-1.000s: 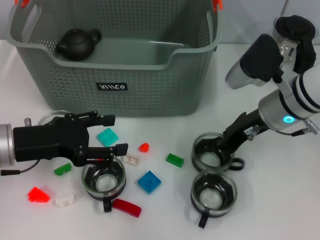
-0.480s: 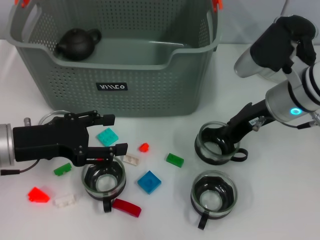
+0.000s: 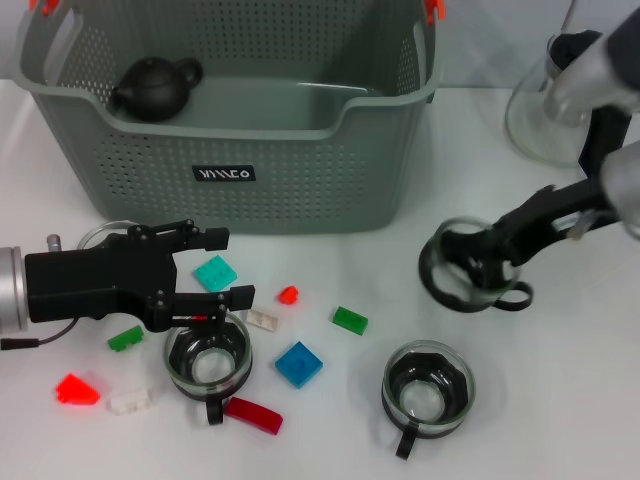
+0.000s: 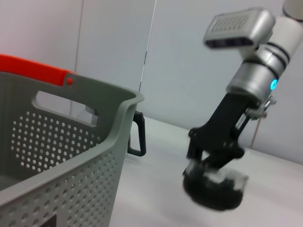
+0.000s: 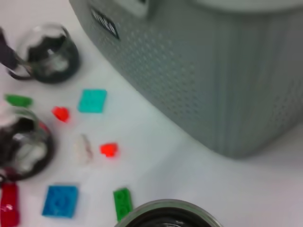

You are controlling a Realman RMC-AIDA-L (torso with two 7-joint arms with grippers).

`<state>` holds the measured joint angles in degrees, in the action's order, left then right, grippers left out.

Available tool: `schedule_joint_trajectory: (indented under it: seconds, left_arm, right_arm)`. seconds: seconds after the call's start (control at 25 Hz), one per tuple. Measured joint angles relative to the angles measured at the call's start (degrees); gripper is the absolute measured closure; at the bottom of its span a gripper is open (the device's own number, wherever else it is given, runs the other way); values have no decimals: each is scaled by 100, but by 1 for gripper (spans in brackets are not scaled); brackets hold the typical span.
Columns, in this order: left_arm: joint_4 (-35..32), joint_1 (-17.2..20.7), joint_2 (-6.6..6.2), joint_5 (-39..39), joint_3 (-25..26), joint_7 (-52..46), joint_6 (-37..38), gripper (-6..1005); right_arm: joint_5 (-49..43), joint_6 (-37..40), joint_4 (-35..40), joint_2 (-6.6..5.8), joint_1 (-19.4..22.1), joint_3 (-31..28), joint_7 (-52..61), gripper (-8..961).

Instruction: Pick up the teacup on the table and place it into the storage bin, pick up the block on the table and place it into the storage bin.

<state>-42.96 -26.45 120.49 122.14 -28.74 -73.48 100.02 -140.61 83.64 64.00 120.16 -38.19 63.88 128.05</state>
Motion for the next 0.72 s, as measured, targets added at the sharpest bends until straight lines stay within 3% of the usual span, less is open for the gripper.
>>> schedule_joint_trajectory:
  seconds: [0.28,0.48,0.64,0.72]
  left_arm:
    - [7,-5,0,-26,-1,0,0,138]
    - [-4,-30,0,-35,0,0,13,138]
    - [-14,-50,-5,-81,-1,0,18,138]
    - [-18,-54,-6,-106,0,0,37,138]
  right_arm:
    - [706,1218,982,-38,52,-893,125,896]
    - [1424,1877,1253,-153,-404,-1694,298,896]
    - [1584,1711,1217,-382,-1014,-1804,553,897]
    - [1506,1605,1150,-416,-1157,-1788,567,897]
